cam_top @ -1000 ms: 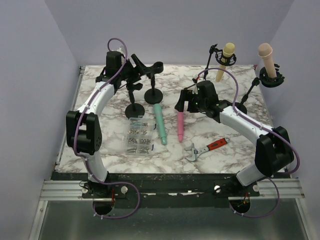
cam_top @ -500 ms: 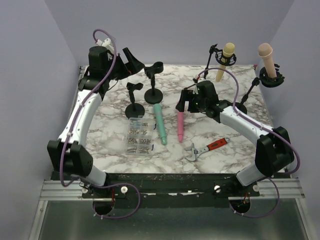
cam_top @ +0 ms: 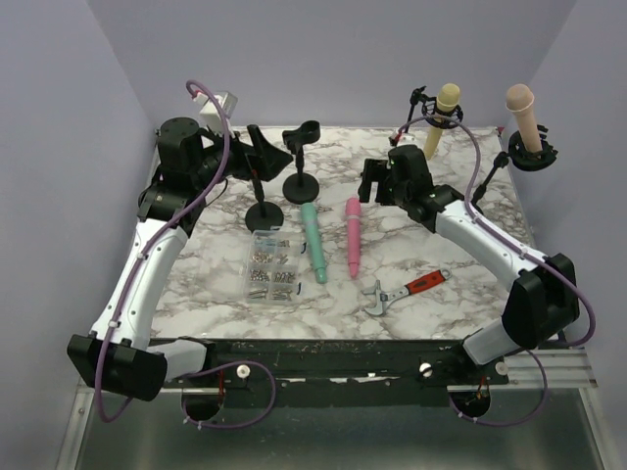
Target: Remove the microphone from the stand
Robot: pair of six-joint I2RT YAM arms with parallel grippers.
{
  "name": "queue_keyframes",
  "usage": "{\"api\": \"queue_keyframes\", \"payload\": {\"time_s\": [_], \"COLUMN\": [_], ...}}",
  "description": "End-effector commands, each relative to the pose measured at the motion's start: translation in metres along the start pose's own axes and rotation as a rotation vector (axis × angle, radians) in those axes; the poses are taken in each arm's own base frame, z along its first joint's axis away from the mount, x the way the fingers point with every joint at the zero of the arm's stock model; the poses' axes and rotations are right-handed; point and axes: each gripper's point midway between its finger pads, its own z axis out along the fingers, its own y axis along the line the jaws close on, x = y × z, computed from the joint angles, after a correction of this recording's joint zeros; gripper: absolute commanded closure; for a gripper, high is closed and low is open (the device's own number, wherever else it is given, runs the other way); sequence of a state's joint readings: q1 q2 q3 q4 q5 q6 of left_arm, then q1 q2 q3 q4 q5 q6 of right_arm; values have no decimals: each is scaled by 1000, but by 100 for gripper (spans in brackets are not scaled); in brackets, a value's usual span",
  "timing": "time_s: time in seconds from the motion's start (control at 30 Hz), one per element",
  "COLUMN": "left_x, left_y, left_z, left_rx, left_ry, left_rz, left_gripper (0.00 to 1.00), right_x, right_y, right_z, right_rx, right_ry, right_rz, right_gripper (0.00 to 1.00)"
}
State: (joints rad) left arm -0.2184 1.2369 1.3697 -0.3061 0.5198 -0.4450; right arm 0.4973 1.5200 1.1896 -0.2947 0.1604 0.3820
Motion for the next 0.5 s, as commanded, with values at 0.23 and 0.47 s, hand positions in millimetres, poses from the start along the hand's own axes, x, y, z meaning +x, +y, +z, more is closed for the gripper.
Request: {"api": "queue_keyframes", "payload": {"time_s": [0.23,0.47], "left_x": [18,31], "left_y": [-53,-64], "left_z": [-11,-5], "left_rx": [196,231], "left_ry": [11,40], "left_rz": [48,46], "left_gripper": [1,2], "right_x": [-160,-222], "right_y": [-53,-91], "right_z": [-66,-75], "right_rx": [410,560], "right_ry": [-366,-456], "right_rz": [-65,-33], "right_gripper": [6,4]}}
